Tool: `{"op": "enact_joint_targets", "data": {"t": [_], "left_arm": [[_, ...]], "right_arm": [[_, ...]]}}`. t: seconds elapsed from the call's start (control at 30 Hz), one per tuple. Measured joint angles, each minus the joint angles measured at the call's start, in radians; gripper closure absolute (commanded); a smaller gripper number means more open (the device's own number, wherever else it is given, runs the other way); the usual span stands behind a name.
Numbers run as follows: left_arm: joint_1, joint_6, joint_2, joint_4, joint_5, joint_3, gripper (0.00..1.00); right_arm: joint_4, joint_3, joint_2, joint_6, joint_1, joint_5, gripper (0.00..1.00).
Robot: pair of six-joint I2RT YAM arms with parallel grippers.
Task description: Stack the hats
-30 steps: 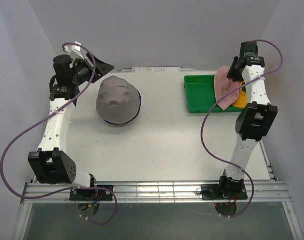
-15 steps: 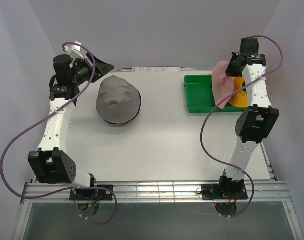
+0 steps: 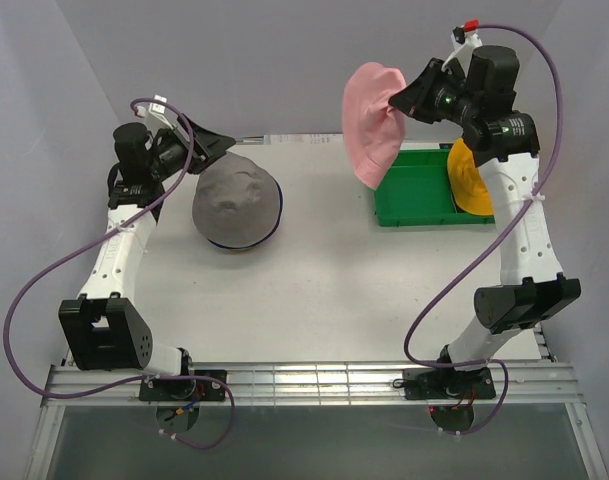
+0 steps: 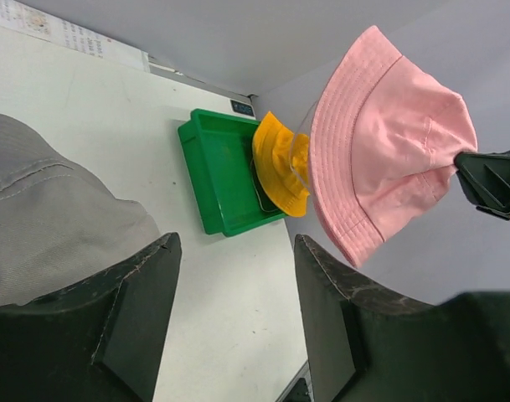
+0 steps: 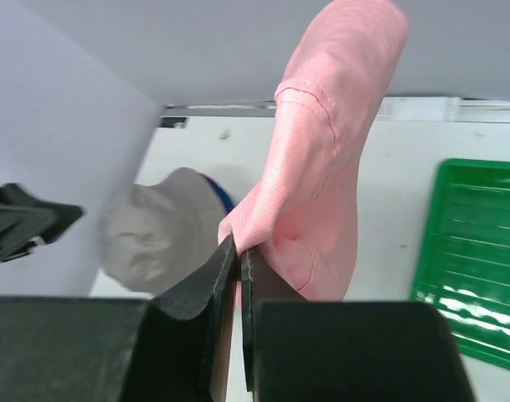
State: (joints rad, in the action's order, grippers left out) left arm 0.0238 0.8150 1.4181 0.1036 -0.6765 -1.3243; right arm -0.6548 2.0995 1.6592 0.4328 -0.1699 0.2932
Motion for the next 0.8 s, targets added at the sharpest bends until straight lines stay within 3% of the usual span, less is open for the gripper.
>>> {"op": "enact_joint_targets", "data": {"t": [0.33, 0.8], "left_arm": [[-0.045, 0.156, 0.001, -0.211, -0.061, 0.072, 0.32], [-0.158, 0.287, 0.044, -0.354, -0.060, 0.105, 0.30]], "right_arm": [[0.193, -0.034, -0.009, 0.201, -0.164, 0.176, 0.92], [0.312, -0.025, 0.006, 0.298, -0.357, 0.211, 0.92]]}}
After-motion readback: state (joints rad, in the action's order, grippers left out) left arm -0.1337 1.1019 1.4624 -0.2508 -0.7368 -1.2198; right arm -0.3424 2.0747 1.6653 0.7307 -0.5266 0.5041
